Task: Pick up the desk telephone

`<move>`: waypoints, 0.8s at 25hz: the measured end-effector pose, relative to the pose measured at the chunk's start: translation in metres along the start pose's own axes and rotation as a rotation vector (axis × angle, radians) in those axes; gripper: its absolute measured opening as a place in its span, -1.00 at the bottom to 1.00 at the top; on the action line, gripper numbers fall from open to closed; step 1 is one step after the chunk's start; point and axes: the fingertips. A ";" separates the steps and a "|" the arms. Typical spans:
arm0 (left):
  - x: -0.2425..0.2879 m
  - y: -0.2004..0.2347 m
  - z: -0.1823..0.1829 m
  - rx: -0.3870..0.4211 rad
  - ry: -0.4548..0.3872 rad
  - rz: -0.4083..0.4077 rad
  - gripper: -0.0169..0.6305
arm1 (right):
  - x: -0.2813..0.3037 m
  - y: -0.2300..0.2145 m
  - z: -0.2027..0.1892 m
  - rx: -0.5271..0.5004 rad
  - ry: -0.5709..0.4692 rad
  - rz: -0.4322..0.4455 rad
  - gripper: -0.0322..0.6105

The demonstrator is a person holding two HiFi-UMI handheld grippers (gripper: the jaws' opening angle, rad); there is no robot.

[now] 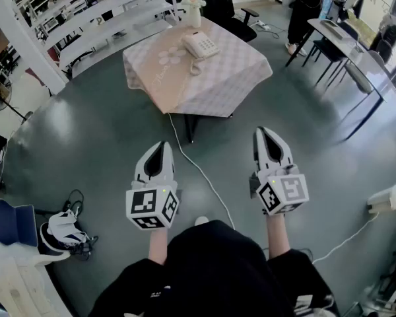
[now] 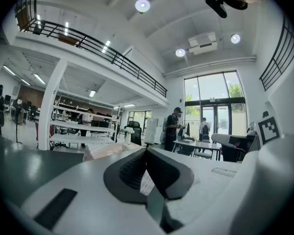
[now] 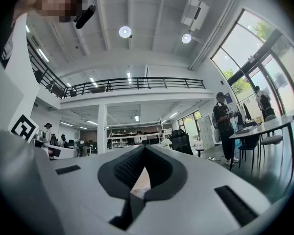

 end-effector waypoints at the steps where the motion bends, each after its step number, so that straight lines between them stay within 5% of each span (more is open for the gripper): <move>1: 0.001 -0.001 -0.001 0.002 0.006 -0.003 -0.95 | -0.001 -0.002 -0.001 0.003 0.002 -0.006 -0.92; 20: 0.030 -0.019 -0.020 -0.009 0.036 0.005 -0.95 | 0.006 -0.038 -0.014 0.052 0.017 -0.010 -0.92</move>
Point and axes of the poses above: the fingertips, and each gripper's own axes: x forward along the fingers, y to its left, z out of its top, and after that the axes turned 12 degrees about -y, right-handed
